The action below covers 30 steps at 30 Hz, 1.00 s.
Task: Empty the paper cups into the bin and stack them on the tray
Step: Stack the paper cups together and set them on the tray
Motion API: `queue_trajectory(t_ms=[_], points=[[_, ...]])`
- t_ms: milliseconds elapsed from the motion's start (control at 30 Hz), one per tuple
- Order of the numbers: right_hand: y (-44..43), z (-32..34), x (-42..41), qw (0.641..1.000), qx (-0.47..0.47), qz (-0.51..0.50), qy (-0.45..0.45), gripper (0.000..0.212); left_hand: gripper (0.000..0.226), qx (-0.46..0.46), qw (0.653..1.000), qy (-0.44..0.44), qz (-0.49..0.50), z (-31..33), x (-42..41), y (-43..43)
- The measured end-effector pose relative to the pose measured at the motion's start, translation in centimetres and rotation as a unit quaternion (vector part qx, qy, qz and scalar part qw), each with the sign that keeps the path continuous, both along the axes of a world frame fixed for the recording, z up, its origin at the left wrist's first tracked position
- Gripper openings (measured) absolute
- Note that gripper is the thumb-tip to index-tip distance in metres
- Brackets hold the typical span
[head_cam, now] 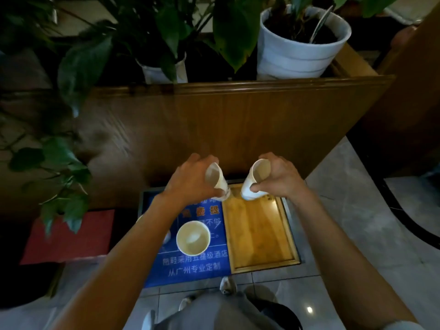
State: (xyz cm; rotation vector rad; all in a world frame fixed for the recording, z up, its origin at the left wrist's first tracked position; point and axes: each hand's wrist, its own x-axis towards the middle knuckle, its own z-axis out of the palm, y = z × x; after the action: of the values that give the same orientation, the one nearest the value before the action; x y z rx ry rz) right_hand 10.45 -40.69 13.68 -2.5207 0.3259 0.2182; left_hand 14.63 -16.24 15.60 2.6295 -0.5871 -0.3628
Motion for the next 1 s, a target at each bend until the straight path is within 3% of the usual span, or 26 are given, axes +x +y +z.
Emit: queue_trajectory(t_ms=[300, 567, 1000], points=[[7.5, 7.4, -2.5, 0.997, -0.011, 0.016, -0.079, 0.082, 0.072, -0.101, 0.993, -0.058, 0.031, 6.2, -3.0, 9.6], [13.4, 11.8, -6.0, 0.991, -0.006, 0.061, -0.118, 0.085, 0.075, -0.102, 0.987, -0.113, 0.042, 9.9, -6.1, 15.9], [17.7, 9.5, -8.6, 0.994, -0.023, 0.070, -0.079, 0.083, 0.074, -0.067, 0.992, -0.096, 0.037, 7.5, -7.6, 21.0]])
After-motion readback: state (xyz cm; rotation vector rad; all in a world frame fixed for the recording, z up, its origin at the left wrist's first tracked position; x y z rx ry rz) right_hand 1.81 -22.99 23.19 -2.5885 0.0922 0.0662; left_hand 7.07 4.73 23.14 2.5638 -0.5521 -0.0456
